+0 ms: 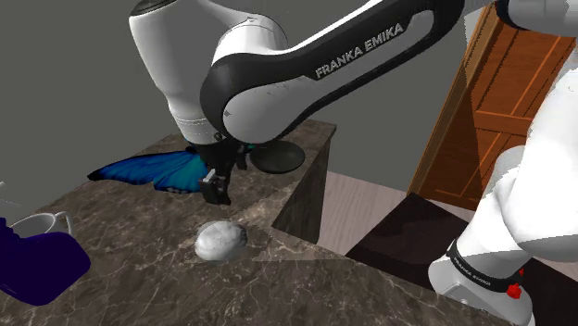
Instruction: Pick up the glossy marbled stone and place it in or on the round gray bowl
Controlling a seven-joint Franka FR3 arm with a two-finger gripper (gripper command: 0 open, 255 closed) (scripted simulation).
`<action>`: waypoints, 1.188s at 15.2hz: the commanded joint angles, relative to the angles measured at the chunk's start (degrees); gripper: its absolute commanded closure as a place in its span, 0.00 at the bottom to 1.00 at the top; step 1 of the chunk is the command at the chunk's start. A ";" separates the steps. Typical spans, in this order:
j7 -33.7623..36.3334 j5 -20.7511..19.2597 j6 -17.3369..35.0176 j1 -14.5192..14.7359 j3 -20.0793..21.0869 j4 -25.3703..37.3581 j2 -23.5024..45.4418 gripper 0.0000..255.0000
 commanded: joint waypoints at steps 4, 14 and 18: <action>2.06 -5.42 -0.95 4.14 1.92 5.11 7.96 0.00; 3.12 -7.07 4.08 3.67 1.04 1.48 9.63 0.00; 3.12 -7.08 4.08 3.66 1.04 1.48 9.63 0.00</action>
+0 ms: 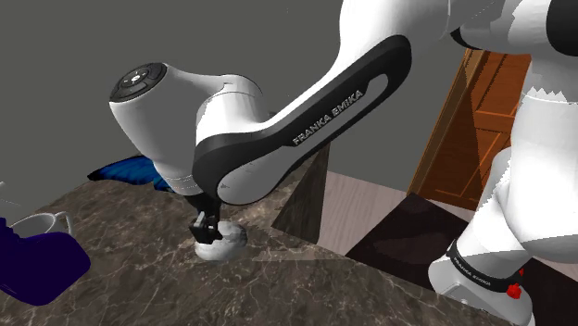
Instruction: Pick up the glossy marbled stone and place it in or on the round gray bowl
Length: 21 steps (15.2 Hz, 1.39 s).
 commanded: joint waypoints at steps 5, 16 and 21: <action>-0.18 0.00 0.10 -0.15 -0.09 -0.14 0.01 1.00; 7.29 -12.44 -23.65 14.30 -0.67 23.33 14.23 0.00; 7.94 -13.71 -23.23 15.08 -1.66 22.85 15.62 0.00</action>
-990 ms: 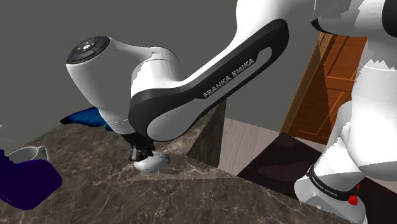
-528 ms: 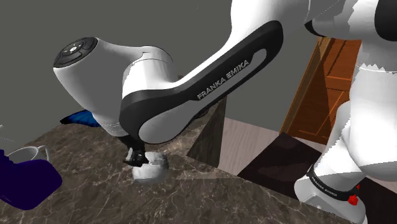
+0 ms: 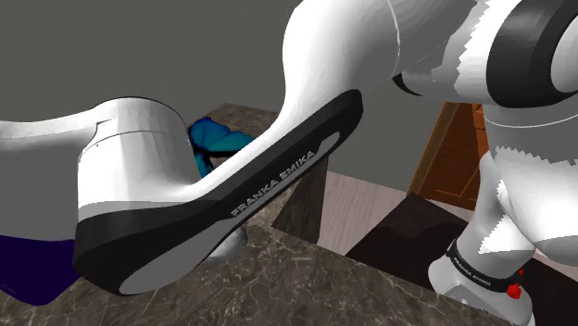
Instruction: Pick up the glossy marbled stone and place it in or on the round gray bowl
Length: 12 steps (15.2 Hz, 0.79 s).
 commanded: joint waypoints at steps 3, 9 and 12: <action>0.55 -0.44 2.40 -0.93 -0.33 -2.65 -0.09 0.00; 0.62 -0.51 2.80 -1.09 -0.37 -3.07 -0.12 0.00; 0.64 -0.50 2.81 -1.09 -0.37 -3.09 -0.12 1.00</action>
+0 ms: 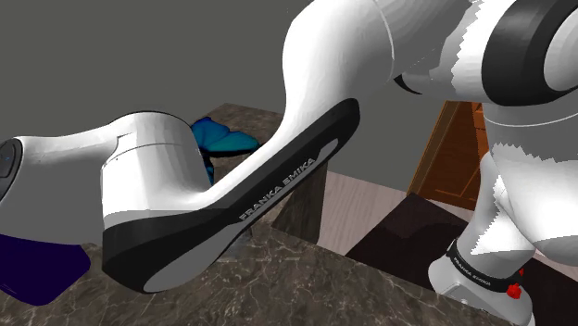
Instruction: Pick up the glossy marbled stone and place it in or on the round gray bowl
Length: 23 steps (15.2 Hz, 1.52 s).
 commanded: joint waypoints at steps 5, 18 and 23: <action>0.05 -0.03 0.04 -0.06 -0.06 -0.14 0.04 1.00; 32.99 -25.70 -8.94 18.03 -8.96 -9.88 2.21 0.00; 33.28 -26.26 -7.54 17.07 -9.34 -11.17 1.96 0.00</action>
